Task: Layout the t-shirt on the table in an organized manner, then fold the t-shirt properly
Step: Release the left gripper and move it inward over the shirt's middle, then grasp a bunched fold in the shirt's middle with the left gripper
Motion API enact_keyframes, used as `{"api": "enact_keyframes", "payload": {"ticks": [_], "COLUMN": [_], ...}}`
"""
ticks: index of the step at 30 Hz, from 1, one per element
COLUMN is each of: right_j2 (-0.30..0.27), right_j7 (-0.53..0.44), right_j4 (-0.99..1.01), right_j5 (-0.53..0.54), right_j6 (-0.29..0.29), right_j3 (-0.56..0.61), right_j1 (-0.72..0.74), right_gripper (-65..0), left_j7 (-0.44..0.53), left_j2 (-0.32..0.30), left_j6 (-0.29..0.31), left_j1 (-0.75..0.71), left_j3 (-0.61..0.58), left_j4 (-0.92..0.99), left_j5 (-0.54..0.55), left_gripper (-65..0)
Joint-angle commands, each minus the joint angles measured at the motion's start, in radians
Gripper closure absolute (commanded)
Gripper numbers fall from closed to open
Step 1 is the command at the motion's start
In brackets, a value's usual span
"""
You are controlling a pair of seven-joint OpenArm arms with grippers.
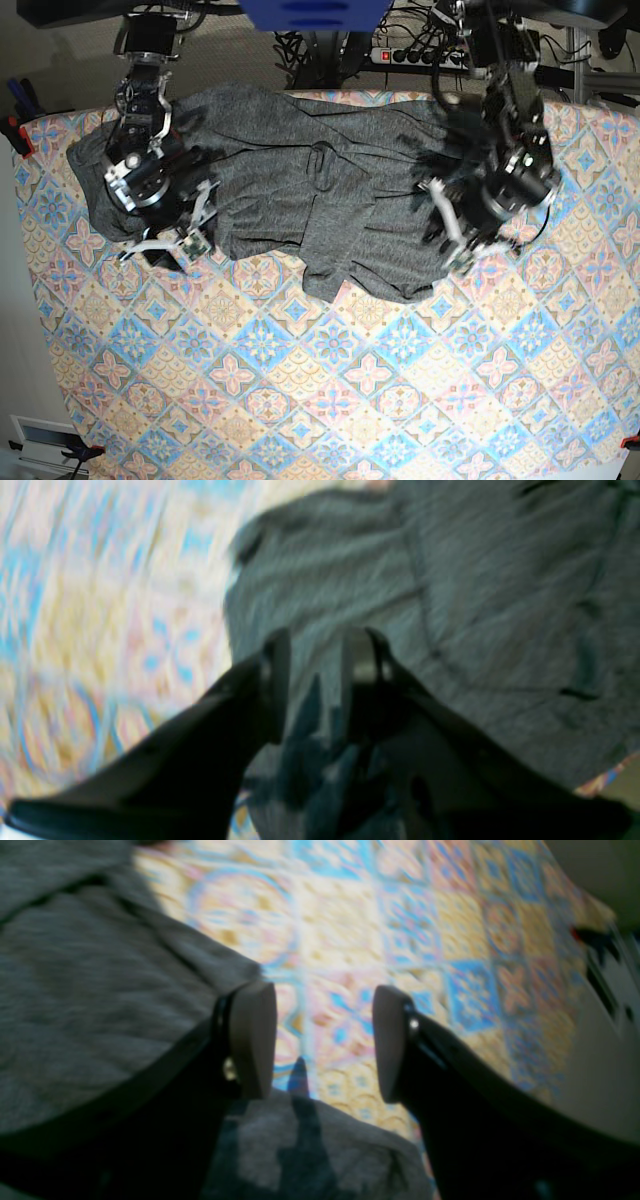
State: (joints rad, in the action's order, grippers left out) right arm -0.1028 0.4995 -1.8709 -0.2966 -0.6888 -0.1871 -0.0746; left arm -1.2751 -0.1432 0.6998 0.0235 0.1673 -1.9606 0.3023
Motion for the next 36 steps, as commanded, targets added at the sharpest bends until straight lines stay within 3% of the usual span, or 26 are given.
{"api": "enact_keyframes", "payload": {"ticks": [1,7,10,13,18,21,36], "right_j2": [-0.007,-0.007,-0.007,-0.007,-0.007,-0.007,-0.007], "right_j7": [-0.028,-0.028,-0.031,-0.029,-0.031,-0.031,-0.031], "right_j4": [-0.02,-0.022,-0.022,-0.022,-0.022,-0.022,-0.022], "right_j5": [0.018,0.018,0.018,0.017,0.017,0.017,0.015], "right_j6": [0.007,0.007,0.007,0.007,0.007,0.007,0.007], "right_j3": [-0.018,-0.041,-0.041,-0.042,-0.042,-0.042,-0.042], "right_j1": [0.025,0.02,0.019,0.002,-0.031,-0.031,-0.032], "right_gripper": [-29.6,-29.6,-29.6,-29.6,-29.6,-29.6,-29.6], "left_j7": [0.007,-0.015,-0.013,-0.01,0.113,0.13,0.266], "left_j2": [0.02,0.112,0.121,0.123,0.123,0.146,0.152], "left_j6": [-0.002,-0.002,-0.002,-0.002,-0.002,-0.002,-0.002], "left_j1": [0.052,0.169,0.215,0.238,0.234,0.237,0.235], "left_j3": [-0.031,-0.134,-0.208,-0.262,-0.266,-0.265,-0.263], "left_j4": [-0.019,0.066,0.145,0.203,0.358,0.445,0.61], "left_j5": [0.013,-0.055,-0.068,-0.074,-0.067,-0.065,-0.071], "left_gripper": [-15.8,-29.0,-33.6,-33.2,-32.0,-32.0,-32.0]}}
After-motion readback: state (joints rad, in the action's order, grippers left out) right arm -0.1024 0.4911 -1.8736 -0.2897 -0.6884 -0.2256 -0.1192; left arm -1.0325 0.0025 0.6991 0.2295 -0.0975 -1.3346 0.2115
